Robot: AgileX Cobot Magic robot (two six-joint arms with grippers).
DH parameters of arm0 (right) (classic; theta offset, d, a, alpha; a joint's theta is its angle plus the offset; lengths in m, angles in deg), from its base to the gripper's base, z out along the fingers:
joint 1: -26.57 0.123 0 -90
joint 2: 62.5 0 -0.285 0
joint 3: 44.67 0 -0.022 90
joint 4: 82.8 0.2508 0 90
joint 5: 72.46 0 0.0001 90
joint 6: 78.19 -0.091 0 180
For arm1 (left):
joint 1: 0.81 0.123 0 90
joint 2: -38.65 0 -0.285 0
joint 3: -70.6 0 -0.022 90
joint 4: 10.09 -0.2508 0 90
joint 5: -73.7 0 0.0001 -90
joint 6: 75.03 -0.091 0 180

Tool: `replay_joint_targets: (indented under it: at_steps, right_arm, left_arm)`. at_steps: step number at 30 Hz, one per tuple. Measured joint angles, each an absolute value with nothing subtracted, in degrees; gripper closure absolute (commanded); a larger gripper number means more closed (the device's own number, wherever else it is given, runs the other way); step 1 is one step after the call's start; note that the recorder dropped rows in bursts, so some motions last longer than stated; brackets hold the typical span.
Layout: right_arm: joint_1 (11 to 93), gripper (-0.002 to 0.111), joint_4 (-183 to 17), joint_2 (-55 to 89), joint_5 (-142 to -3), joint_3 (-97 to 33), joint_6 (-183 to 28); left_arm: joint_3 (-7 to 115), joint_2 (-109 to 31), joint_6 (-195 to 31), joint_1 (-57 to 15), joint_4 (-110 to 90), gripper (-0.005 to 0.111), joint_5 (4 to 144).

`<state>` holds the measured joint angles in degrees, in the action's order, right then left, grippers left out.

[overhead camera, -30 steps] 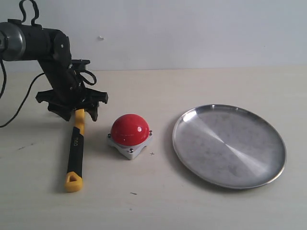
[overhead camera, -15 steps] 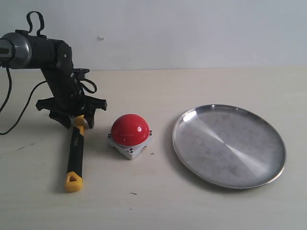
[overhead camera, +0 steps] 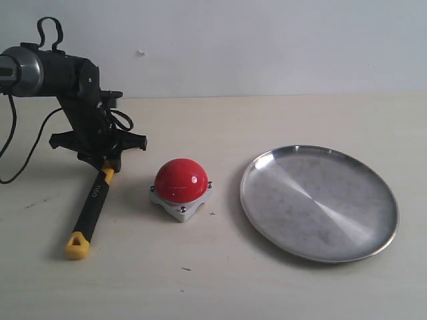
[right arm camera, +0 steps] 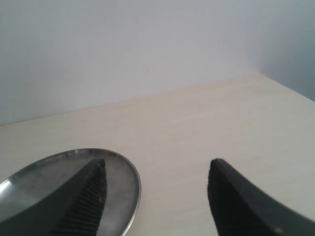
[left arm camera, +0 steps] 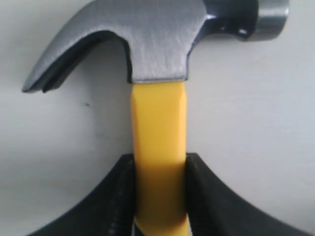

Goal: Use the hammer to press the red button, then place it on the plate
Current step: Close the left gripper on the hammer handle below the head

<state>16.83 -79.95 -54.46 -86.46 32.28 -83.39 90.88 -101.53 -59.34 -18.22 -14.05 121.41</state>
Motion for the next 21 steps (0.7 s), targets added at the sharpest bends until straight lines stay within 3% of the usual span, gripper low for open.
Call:
replay_joint_targets:
  at_steps: [13, 21]
  right_arm:
    - [16.8, 0.049, -79.9, -54.5, -86.5, 32.3, -83.4]
    - [16.8, 0.049, -79.9, -54.5, -86.5, 32.3, -83.4]
  left_arm:
    - [78.9, -91.7, -51.4, -19.8, -23.3, 0.107, 107.7]
    - [76.0, -88.8, -51.0, -19.8, -23.8, 0.107, 106.9]
